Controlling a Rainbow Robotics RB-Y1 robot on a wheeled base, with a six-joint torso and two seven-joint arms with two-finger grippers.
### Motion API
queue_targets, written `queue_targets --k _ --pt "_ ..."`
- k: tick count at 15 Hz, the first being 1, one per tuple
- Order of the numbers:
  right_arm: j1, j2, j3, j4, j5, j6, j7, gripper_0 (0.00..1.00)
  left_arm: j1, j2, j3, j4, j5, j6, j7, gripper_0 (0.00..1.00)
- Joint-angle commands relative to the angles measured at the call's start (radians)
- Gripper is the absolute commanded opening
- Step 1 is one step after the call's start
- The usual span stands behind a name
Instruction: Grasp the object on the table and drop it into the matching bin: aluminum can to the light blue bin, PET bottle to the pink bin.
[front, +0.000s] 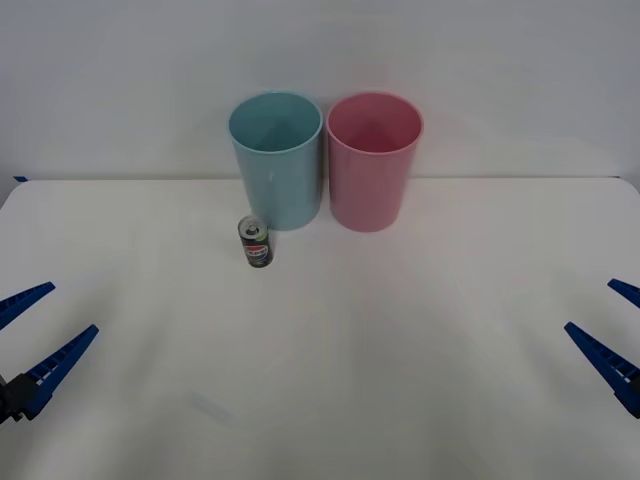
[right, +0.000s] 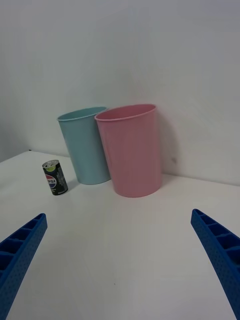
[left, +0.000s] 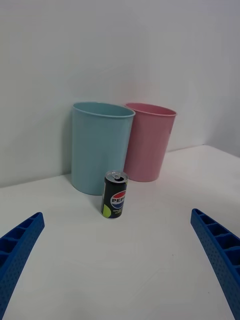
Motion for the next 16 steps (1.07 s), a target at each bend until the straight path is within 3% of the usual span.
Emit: queue_targets --k 1,10,16 --pt "0.0 0.0 0.0 0.0 0.0 0.0 0.0 1.0 0.0 0.0 0.0 0.0 0.0 0.0 0.0 1.0" --pt "0.0 0.0 0.0 0.0 0.0 0.0 0.0 1.0 -0.001 -0.001 -0.02 -0.006 -0.007 0.039 -0.015 1.0" --pt "0.0 0.0 0.0 0.0 0.0 0.0 0.0 1.0 0.011 -0.001 -0.102 -0.006 -0.036 0.145 -0.037 1.0"
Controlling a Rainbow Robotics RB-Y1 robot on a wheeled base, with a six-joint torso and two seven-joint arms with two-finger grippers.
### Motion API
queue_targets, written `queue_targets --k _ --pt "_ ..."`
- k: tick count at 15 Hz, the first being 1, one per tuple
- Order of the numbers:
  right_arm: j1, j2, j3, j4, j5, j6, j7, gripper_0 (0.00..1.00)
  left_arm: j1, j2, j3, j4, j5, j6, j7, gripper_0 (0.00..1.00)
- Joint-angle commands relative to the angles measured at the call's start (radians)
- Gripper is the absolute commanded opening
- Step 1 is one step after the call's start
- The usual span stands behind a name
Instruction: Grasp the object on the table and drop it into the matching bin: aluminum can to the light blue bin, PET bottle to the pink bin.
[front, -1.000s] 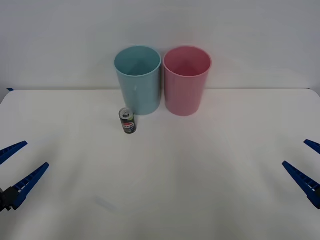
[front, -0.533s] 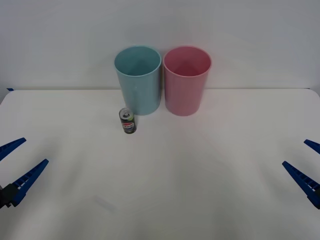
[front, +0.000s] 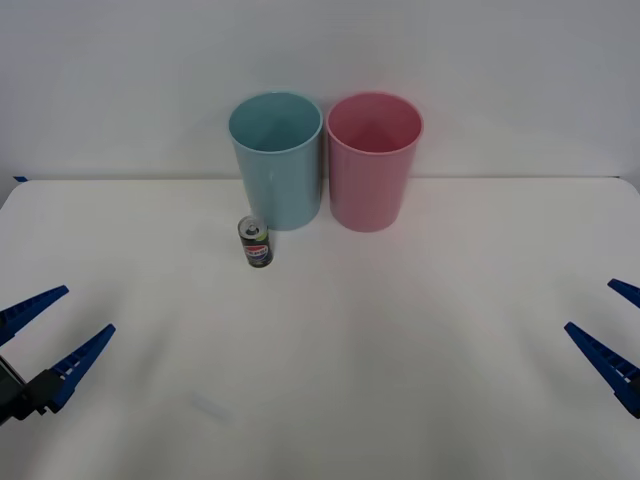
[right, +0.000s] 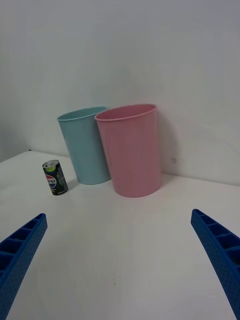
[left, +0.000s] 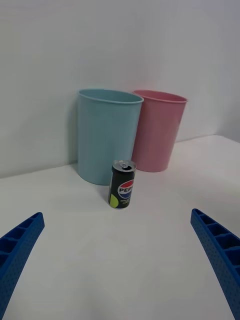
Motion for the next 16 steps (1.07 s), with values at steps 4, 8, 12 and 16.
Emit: queue_targets --k 4,8,12,16 --pt "0.0 0.0 0.0 0.0 0.0 0.0 0.0 1.0 0.014 -0.002 -0.099 0.0 -0.004 0.113 -0.02 1.0" --pt "0.0 0.0 0.0 0.0 0.0 0.0 0.0 1.0 0.011 -0.003 -0.173 -0.001 -0.007 0.231 -0.044 1.0" --pt "0.0 0.0 0.0 0.0 0.0 0.0 0.0 1.0 -0.021 -0.003 -0.268 0.0 -0.011 0.374 -0.067 1.0" --pt "0.0 0.0 0.0 0.0 0.0 0.0 0.0 1.0 -0.063 -0.029 -0.372 0.0 -0.022 0.521 -0.097 1.0"
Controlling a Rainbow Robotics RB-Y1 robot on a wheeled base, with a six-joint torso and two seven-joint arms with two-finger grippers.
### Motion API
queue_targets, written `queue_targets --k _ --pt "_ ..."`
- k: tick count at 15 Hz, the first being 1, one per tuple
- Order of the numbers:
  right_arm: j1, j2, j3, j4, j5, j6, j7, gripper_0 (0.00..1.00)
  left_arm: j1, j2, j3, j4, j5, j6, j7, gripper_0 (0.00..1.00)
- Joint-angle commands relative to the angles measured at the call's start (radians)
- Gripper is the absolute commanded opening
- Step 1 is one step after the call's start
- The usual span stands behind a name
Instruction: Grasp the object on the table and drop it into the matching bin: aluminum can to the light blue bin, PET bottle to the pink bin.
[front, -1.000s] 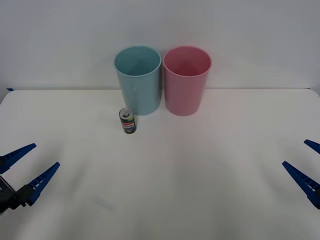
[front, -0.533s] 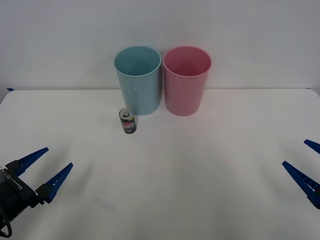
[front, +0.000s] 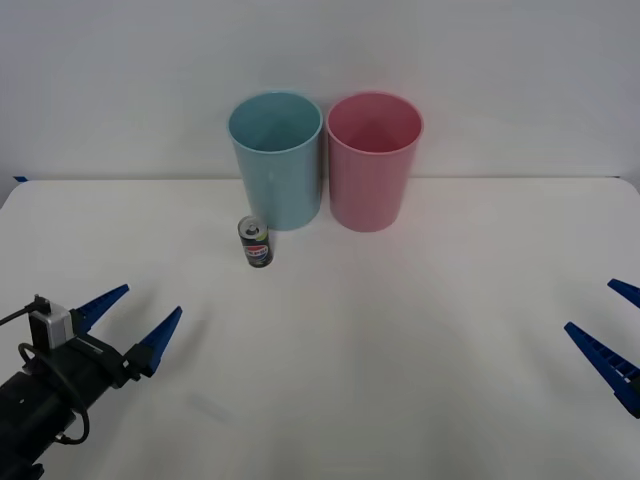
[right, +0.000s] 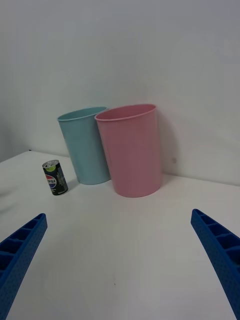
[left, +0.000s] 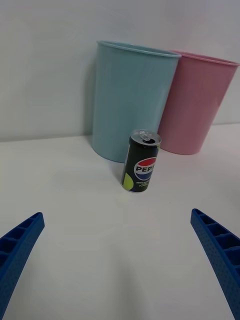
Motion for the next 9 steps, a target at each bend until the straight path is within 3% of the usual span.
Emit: queue_targets --k 1,5,9 --pt "0.0 0.0 0.0 0.0 0.0 0.0 0.0 1.0 -0.028 -0.042 -0.055 0.001 -0.029 0.08 -0.016 1.0" --pt "0.0 0.0 0.0 0.0 0.0 0.0 0.0 1.0 -0.102 -0.134 -0.067 0.073 -0.124 0.095 -0.025 1.0" --pt "0.0 0.0 0.0 0.0 0.0 0.0 0.0 1.0 -0.2 -0.139 -0.09 0.173 -0.129 0.103 -0.043 1.0"
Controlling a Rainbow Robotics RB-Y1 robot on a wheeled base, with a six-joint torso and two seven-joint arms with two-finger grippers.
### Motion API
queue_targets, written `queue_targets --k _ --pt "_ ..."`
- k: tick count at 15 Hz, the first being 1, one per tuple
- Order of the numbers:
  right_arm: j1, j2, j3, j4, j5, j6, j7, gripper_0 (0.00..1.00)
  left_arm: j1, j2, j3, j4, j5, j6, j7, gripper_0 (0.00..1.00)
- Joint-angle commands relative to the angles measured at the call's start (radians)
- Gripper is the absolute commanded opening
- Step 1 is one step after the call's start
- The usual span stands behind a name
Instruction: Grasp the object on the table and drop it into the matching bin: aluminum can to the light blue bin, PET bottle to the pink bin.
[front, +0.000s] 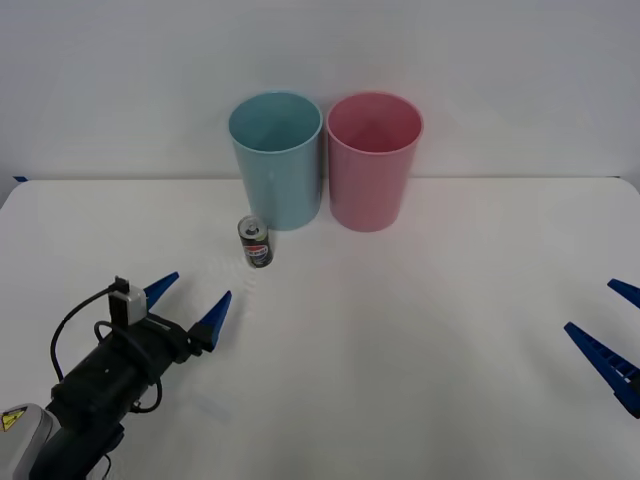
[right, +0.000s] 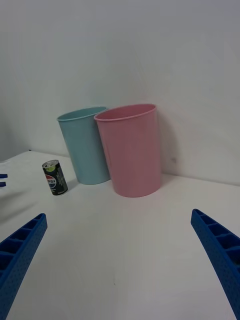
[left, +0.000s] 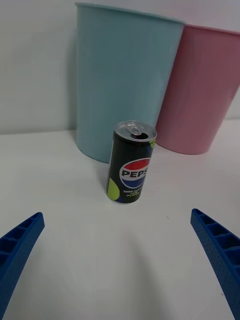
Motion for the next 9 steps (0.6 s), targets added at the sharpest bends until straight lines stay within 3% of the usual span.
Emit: queue_targets --k 1,9 --pt "0.0 0.0 0.0 0.0 0.0 0.0 0.0 1.0 -0.058 0.0 -0.01 0.06 -0.009 0.007 -0.011 1.0" --pt "0.0 0.0 0.0 0.0 0.0 0.0 0.0 1.0 -0.284 -0.003 -0.039 0.32 -0.012 0.013 -0.049 1.0"
